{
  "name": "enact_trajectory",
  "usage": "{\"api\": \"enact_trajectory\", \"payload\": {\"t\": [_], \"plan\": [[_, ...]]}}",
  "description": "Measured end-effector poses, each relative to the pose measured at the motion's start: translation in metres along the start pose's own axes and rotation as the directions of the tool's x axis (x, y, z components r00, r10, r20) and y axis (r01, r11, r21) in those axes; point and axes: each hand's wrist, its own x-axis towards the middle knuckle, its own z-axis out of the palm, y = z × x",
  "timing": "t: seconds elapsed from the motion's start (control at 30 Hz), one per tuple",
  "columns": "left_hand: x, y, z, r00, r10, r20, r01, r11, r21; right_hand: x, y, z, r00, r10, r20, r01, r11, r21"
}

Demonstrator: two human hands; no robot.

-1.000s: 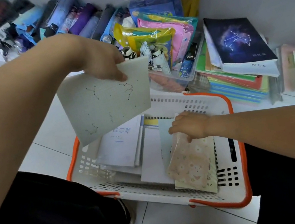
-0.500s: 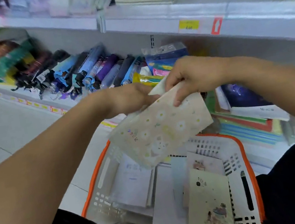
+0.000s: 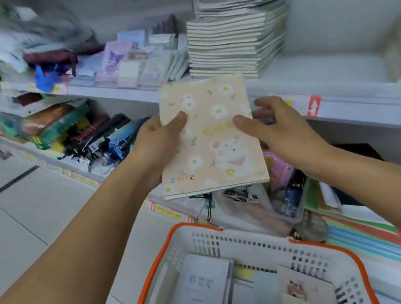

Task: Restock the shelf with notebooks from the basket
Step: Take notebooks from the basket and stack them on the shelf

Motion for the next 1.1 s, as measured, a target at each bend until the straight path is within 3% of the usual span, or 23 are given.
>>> {"api": "enact_trajectory", "payload": {"t": [0.07, 0.13, 0.27, 0.4, 0.47, 0.57, 0.7, 0.8, 0.87, 0.97, 1.1], "plan": [[0.006, 0.003, -0.002, 0.997, 0.027, -0.066, -0.03, 0.998, -0.055, -0.008, -0.008, 0.007, 0.947, 0.116, 0.3, -0.215, 0.922, 0.321], [0.008, 0.008, -0.003, 0.994, 0.037, -0.103, -0.042, 0.998, -0.049, -0.018, -0.015, 0.015, 0.897, 0.088, 0.433, -0.296, 0.847, 0.442], [0.01, 0.024, -0.004, 0.997, 0.027, -0.071, -0.033, 0.995, -0.093, -0.015, -0.026, 0.02, 0.964, -0.007, 0.266, -0.136, 0.847, 0.514], [0.007, 0.029, 0.0, 0.98, 0.152, 0.125, -0.169, 0.975, 0.14, 0.007, -0.043, 0.004, 0.971, 0.014, 0.239, -0.158, 0.788, 0.595], [0.008, 0.026, 0.006, 0.976, 0.2, 0.085, -0.208, 0.973, 0.099, 0.012, -0.048, -0.003, 0.964, 0.024, 0.264, -0.181, 0.79, 0.586], [0.008, 0.036, 0.015, 0.96, 0.274, 0.064, -0.272, 0.962, -0.03, 0.018, -0.056, -0.005, 0.99, 0.015, 0.137, -0.094, 0.803, 0.589], [0.012, 0.064, 0.01, 0.96, 0.251, 0.124, -0.192, 0.913, -0.36, 0.067, -0.091, -0.024, 0.998, 0.048, 0.036, -0.059, 0.694, 0.717], [0.017, 0.066, 0.002, 0.97, 0.236, 0.06, -0.198, 0.909, -0.366, 0.135, -0.126, -0.04, 0.992, 0.121, -0.043, -0.045, 0.639, 0.768], [0.019, 0.063, -0.001, 0.975, 0.219, 0.043, -0.192, 0.922, -0.337, 0.174, -0.137, -0.043, 0.98, 0.17, -0.1, -0.052, 0.711, 0.701], [0.022, 0.061, -0.005, 0.98, 0.195, 0.039, -0.173, 0.935, -0.311, 0.21, -0.133, -0.046, 0.965, 0.21, -0.158, -0.136, 0.914, 0.382], [0.023, 0.062, -0.012, 0.983, 0.184, 0.017, -0.169, 0.932, -0.322, 0.224, -0.122, -0.054, 0.966, 0.188, -0.18, -0.19, 0.982, 0.002]]}}
